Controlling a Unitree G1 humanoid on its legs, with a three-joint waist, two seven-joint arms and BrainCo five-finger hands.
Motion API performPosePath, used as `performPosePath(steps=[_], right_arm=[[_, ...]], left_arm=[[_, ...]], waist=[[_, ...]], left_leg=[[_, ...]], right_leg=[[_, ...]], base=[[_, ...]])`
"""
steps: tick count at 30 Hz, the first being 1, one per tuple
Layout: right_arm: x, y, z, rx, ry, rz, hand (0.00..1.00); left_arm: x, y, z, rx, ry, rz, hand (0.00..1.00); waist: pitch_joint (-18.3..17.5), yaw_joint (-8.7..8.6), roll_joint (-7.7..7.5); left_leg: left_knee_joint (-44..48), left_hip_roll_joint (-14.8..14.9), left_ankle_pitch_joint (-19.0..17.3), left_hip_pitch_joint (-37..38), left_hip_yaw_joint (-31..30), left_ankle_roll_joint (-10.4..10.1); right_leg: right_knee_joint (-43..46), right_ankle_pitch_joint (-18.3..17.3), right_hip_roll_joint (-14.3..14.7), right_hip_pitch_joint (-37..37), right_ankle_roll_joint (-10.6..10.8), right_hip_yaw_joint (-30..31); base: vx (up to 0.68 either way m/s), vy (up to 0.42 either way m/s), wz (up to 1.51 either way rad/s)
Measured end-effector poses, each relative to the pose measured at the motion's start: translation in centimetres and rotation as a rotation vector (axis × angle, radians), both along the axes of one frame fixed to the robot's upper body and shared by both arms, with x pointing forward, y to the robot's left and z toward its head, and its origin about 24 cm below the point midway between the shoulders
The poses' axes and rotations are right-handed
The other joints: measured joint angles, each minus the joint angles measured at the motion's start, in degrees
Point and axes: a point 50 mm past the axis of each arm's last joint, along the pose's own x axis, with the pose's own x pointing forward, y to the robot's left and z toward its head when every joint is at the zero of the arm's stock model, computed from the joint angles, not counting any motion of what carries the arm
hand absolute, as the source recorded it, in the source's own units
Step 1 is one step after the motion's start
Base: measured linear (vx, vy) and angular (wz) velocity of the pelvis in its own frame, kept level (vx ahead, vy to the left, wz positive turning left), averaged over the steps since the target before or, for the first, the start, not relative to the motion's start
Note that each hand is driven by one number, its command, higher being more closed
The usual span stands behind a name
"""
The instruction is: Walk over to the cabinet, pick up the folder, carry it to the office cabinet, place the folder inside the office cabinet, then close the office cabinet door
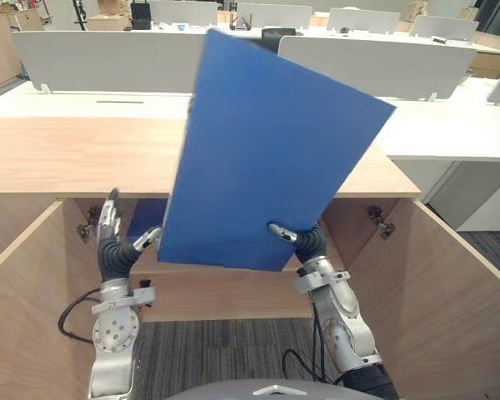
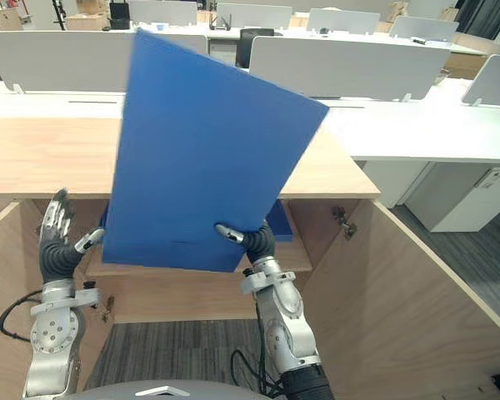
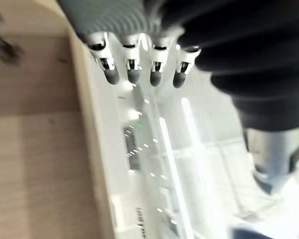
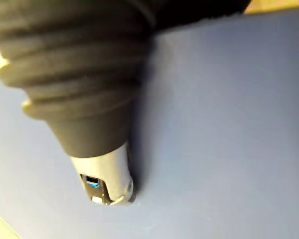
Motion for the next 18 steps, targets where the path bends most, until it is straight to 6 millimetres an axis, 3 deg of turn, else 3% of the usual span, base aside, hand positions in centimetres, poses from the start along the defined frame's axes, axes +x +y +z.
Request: performPosePath(steps=[3,8,18], right_arm=[[-0.2,-0.9,0.5,0.009,-0.032,-0.055,1.00],[-0.6,-2.0,0.0,-0.059,-0.005,-0.138,1.00],[-1.1,-2.1,-1.3,-0.193,0.054,-0.174,1.00]], left_arm=[[-1.2,1.2,-2.1,-0.006,0.120,0.060,0.00],[-4.2,2.7,-8.1,-0.067,0.431,0.148,0.00],[-10.0,1.7,-16.0,-0.155,0.894,0.148,0.00]], waist=[[0.09,-0.09,0.13],[0.26,0.07,0.14],[2.01,0.02,-0.15]], left_leg=[[0.00,0.00,-0.04,-0.02,0.03,-0.03],[0.00,0.08,-0.23,-0.10,-0.03,-0.27],[0.01,0.16,-0.57,-0.14,-0.25,-0.34]], right_leg=[[-0.10,-0.03,0.00,0.01,-0.03,-0.01],[-0.14,-0.14,0.02,0.01,-0.21,-0.18],[-0.73,-0.11,0.07,0.42,-0.37,-0.40]], base=[[0.00,0.000,0.00],[0.00,0.000,0.00],[0.00,-0.001,0.01]])
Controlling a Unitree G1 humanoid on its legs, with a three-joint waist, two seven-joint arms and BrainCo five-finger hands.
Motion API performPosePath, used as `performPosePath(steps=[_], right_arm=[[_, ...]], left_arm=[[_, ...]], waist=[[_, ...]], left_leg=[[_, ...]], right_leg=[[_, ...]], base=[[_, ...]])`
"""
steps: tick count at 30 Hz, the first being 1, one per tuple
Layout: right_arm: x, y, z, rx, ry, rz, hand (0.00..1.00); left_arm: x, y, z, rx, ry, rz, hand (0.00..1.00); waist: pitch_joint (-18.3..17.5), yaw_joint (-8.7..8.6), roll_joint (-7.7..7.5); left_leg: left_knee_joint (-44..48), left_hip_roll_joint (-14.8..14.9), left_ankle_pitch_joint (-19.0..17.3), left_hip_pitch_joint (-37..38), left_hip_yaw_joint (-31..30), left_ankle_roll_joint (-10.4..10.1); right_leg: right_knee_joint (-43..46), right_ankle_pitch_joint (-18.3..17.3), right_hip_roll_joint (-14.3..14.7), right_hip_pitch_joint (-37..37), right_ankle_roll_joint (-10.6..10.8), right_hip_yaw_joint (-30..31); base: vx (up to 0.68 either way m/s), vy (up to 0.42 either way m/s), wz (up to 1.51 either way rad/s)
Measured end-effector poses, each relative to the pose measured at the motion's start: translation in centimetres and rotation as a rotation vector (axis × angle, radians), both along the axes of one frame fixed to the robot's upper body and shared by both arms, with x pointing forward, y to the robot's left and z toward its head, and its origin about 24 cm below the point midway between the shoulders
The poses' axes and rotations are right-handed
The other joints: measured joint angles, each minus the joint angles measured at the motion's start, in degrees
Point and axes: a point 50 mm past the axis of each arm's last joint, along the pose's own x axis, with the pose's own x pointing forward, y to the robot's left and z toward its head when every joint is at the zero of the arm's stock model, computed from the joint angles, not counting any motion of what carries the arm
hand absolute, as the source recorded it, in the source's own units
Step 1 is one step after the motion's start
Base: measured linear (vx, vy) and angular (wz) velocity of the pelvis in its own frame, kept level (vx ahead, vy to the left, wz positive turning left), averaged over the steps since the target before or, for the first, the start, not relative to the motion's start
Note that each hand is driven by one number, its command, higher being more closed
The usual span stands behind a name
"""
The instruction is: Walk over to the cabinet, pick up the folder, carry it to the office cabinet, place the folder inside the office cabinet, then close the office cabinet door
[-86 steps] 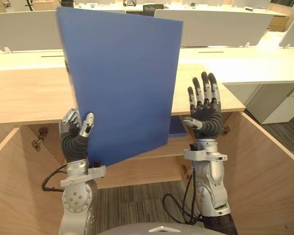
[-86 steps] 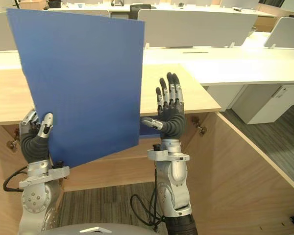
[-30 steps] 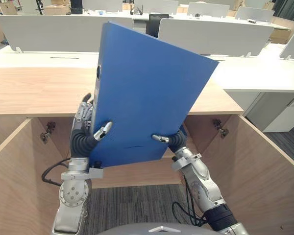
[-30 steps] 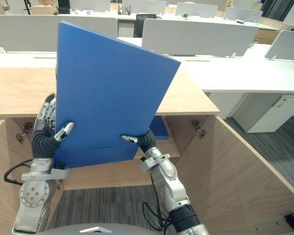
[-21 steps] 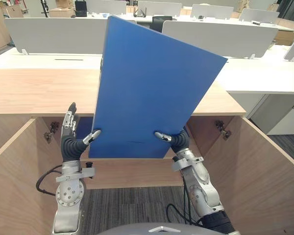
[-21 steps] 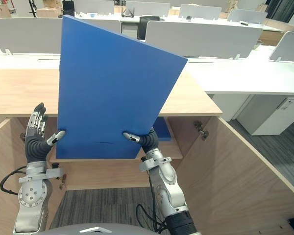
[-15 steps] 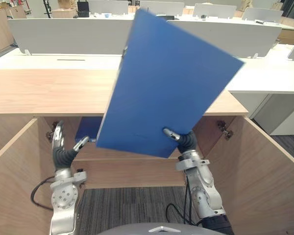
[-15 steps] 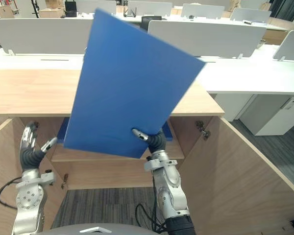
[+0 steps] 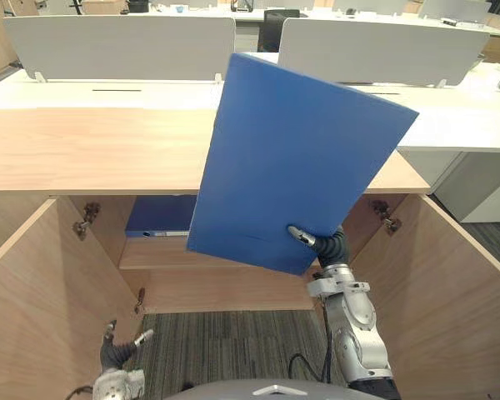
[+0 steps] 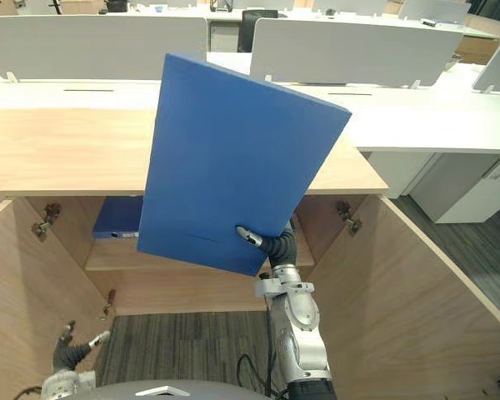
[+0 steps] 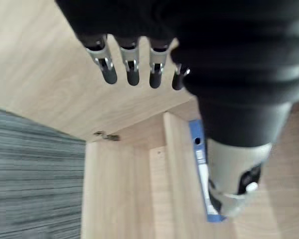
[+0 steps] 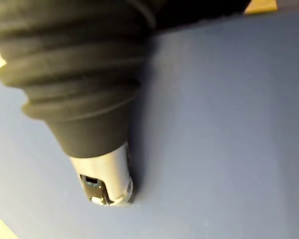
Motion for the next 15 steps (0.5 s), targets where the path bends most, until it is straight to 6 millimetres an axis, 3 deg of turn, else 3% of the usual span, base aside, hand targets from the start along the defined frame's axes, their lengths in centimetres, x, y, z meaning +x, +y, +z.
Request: performPosePath(steps=[8,12,13,14,15], right_arm=[[0.0,0.6,-1.1,-0.140,0.047,-0.011,1.00],[0.5,2.1,-1.0,-0.277,0.026,0.082,1.00],[0.6,2.8,-0.9,-0.325,0.013,0.125,1.00],[0.6,3.4,-0.9,-0.367,0.002,0.162,1.00],[0.6,4.0,-0.8,-0.419,-0.018,0.206,1.00]], left_arm=[[-2.6,-0.5,-2.4,-0.053,0.179,-0.028,0.00],[-2.9,-1.0,-2.9,-0.068,0.224,-0.067,0.00],[-2.7,-1.1,-3.0,-0.068,0.227,-0.081,0.00],[-2.5,-1.1,-3.1,-0.067,0.234,-0.095,0.00],[-2.1,-1.2,-3.1,-0.065,0.228,-0.111,0.00]], waist=[[1.92,0.20,-0.15],[2.75,0.29,0.49],[2.70,0.43,-0.24],[3.20,0.56,0.58],[3.05,0.86,-0.10]], left_leg=[[0.01,-0.07,-0.29,-0.46,-0.56,-0.05],[0.01,-0.09,-0.55,-1.13,-0.49,0.00],[0.01,-0.08,-0.66,-1.21,-0.46,-0.02],[0.02,-0.07,-0.72,-1.67,-0.44,-0.04],[0.03,-0.05,-0.73,-2.26,-0.32,-0.02]], right_leg=[[-0.61,-0.07,-0.02,0.12,-0.05,-0.48],[-1.07,-0.09,-0.01,-0.35,-0.08,-0.47],[-1.15,-0.13,0.01,-0.40,-0.13,-0.43],[-1.17,-0.17,0.03,-0.88,-0.16,-0.41],[-1.11,-0.17,0.07,-1.58,-0.18,-0.25]], base=[[0.00,-0.001,0.03],[0.00,0.000,0.00],[0.00,0.000,0.00],[0.00,0.000,0.00],[0.03,-0.010,-0.04]])
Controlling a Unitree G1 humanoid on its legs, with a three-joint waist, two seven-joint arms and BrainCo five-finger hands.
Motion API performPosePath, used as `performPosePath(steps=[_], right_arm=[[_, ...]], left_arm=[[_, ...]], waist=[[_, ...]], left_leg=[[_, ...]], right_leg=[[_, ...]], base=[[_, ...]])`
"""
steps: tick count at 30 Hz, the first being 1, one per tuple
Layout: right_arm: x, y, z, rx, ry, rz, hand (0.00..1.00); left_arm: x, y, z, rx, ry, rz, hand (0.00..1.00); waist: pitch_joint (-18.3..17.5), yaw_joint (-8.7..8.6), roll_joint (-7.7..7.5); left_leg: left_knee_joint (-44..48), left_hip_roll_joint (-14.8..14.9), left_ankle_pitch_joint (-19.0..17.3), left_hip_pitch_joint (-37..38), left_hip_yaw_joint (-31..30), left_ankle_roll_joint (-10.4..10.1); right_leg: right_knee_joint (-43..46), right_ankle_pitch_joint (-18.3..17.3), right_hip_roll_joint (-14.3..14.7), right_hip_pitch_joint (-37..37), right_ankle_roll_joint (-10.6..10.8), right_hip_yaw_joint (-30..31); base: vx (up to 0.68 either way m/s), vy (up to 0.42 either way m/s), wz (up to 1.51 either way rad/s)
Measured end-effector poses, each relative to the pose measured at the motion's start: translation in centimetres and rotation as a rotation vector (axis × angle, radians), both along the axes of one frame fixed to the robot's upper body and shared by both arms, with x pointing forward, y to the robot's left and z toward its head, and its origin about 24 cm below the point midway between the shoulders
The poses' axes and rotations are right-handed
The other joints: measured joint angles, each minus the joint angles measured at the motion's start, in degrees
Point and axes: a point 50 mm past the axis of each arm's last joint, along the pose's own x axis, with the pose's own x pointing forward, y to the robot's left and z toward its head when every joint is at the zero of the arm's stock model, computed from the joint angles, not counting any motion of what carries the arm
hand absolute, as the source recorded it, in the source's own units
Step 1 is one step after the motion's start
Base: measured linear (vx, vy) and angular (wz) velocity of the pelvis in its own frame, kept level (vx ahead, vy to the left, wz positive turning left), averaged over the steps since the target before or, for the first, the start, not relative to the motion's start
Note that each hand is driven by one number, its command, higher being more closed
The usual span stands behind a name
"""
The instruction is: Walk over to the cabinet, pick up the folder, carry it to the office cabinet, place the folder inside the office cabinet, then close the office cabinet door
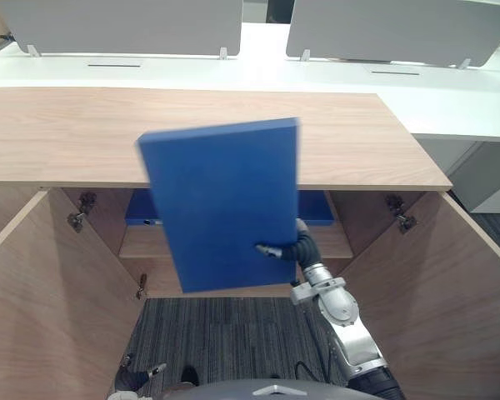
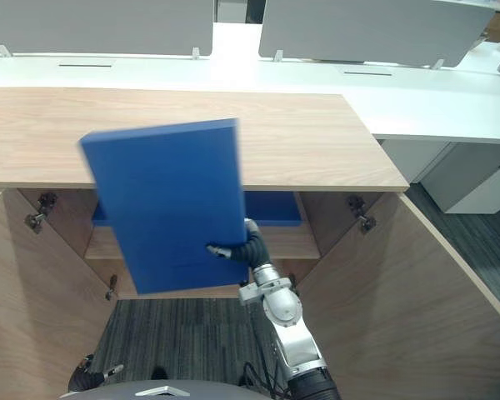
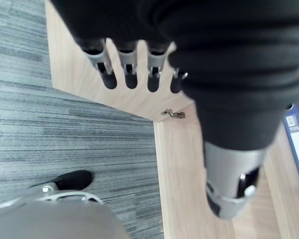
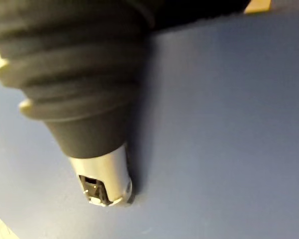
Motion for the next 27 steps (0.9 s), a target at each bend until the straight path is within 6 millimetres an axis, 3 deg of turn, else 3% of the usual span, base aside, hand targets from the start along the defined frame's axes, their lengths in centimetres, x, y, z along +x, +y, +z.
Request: performPosePath(steps=[7,12,14,20,23,27], right_arm=[[1.7,2.8,0.4,-0.265,-0.091,0.191,1.00],[3.2,3.8,2.3,-0.409,-0.218,0.256,1.00],[3.7,3.7,2.9,-0.443,-0.254,0.251,1.00],[5.2,2.9,4.1,-0.483,-0.306,0.185,1.00],[5.5,2.1,5.5,-0.454,-0.351,0.118,1.00],[5.3,0.8,8.9,-0.352,-0.461,0.023,1.00]], left_arm=[[2.3,-0.5,0.4,0.008,-0.044,-0.089,0.00],[5.7,-0.3,1.3,0.032,-0.124,-0.145,0.00],[7.1,-0.5,1.9,0.035,-0.167,-0.166,0.00],[11.2,-0.7,4.6,0.060,-0.351,-0.198,0.00],[12.9,-0.8,6.4,0.064,-0.460,-0.196,0.00],[14.6,-1.1,8.7,0.075,-0.579,-0.196,0.00]], waist=[[5.19,1.31,0.94],[12.25,1.39,1.54],[14.97,1.33,2.59],[20.72,1.37,3.30],[22.63,1.67,3.86],[24.18,2.31,4.38]], left_leg=[[0.46,0.00,0.70,-4.09,0.94,0.91],[15.04,2.08,-4.77,-16.15,0.17,1.48],[20.38,3.05,-6.35,-20.91,-0.70,1.79],[31.86,3.91,-9.10,-35.06,-2.19,1.71],[37.55,5.52,-10.62,-42.39,-2.47,1.64],[44.11,7.52,-12.20,-50.36,-2.57,1.62]], right_leg=[[2.23,0.88,0.04,-5.25,0.18,1.06],[7.41,0.64,0.20,-12.88,-0.14,1.01],[10.72,-0.03,0.49,-16.43,-0.22,0.67],[25.83,-5.07,-0.31,-31.94,-0.04,0.84],[32.00,-7.21,-0.10,-39.51,-0.62,1.07],[38.75,-8.84,0.11,-47.89,-0.93,1.44]], base=[[0.03,-0.002,-0.06],[-0.07,0.001,0.03],[-0.14,0.017,0.07],[-0.18,0.016,0.08],[-0.19,-0.028,-0.04],[-0.10,-0.033,-0.12]])
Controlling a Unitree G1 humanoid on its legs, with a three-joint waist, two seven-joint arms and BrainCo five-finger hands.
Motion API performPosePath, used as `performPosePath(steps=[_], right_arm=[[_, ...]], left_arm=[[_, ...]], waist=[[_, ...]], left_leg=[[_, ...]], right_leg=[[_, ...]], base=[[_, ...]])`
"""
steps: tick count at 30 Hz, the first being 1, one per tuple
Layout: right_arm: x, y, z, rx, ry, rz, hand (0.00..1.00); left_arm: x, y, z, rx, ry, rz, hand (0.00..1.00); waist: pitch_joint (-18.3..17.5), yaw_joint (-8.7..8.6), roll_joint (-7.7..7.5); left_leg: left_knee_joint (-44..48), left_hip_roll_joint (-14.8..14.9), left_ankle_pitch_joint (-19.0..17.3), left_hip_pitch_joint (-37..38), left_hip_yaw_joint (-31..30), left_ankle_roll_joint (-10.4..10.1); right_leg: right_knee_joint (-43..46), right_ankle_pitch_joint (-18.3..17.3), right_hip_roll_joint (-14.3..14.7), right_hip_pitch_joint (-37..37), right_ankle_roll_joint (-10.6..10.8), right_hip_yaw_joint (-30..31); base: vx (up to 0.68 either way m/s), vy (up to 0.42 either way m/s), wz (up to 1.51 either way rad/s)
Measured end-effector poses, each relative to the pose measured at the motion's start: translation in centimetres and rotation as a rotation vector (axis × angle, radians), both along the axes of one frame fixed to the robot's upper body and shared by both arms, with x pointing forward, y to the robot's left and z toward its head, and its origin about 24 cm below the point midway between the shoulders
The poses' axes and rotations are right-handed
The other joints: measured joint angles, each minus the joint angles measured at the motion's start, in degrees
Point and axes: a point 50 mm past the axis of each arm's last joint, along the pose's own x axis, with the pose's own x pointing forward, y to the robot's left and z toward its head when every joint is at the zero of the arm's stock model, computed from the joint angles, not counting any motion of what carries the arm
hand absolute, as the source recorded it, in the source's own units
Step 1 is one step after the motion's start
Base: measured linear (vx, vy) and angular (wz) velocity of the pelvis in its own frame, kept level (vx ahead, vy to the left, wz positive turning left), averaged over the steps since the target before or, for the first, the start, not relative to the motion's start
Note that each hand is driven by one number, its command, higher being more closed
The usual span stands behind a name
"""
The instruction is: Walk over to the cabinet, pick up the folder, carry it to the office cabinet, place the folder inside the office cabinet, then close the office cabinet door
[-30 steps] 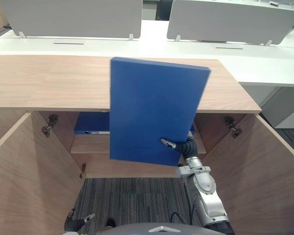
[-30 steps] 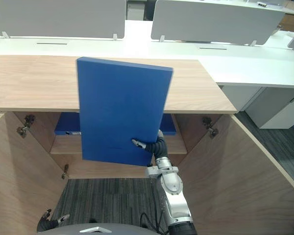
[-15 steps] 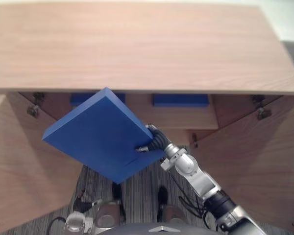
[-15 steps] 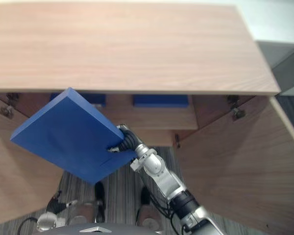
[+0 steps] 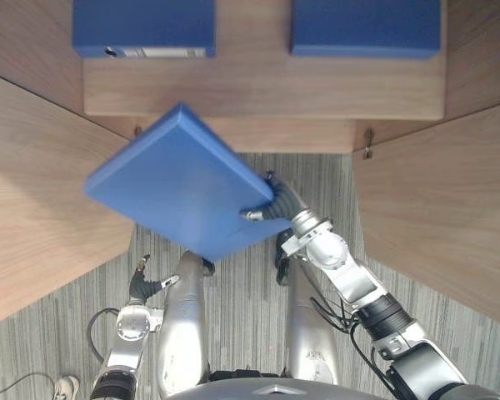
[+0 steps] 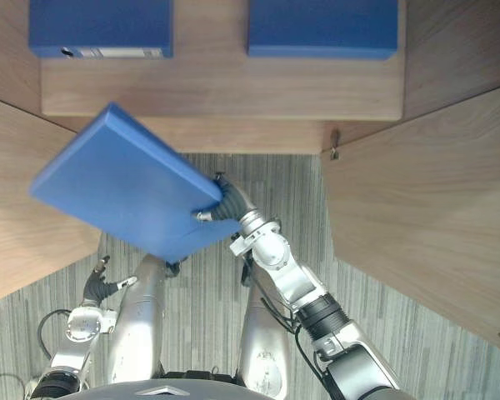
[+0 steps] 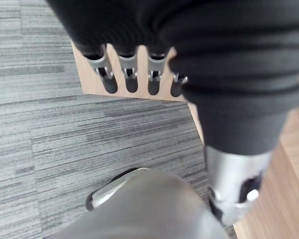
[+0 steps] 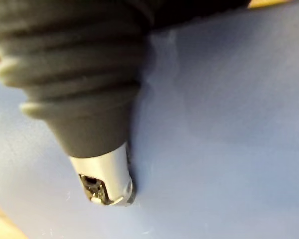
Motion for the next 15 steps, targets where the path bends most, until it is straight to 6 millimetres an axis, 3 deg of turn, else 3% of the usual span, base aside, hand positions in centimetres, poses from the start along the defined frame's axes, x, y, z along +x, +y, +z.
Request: performPosePath(steps=[7,10,15], right_arm=[[0.8,-3.0,5.1,0.424,-0.117,-0.109,1.00],[1.3,-4.0,7.7,0.614,-0.174,-0.120,1.00],[1.7,-5.7,10.4,0.832,-0.233,-0.129,1.00]], left_arm=[[3.5,-0.1,4.7,-0.046,-0.233,0.044,0.00],[5.1,-1.2,6.8,-0.093,-0.338,0.045,0.00],[5.6,-2.0,8.0,-0.112,-0.396,0.027,0.00]], waist=[[1.43,0.85,0.25],[3.00,1.51,0.31],[3.37,1.53,0.29]], left_leg=[[10.53,0.86,-2.81,-12.08,-2.89,-0.22],[13.41,0.94,-3.13,-15.41,-3.50,-0.09],[14.88,1.30,-3.36,-17.82,-4.85,-0.50]], right_leg=[[12.94,-4.99,-0.54,-11.86,-0.31,-0.84],[17.14,-6.64,-0.94,-15.46,-0.72,-0.80],[19.42,-7.91,-0.84,-17.57,-1.38,-1.67]], base=[[0.00,-0.046,0.10],[0.03,-0.072,0.10],[0.04,-0.068,0.06]])
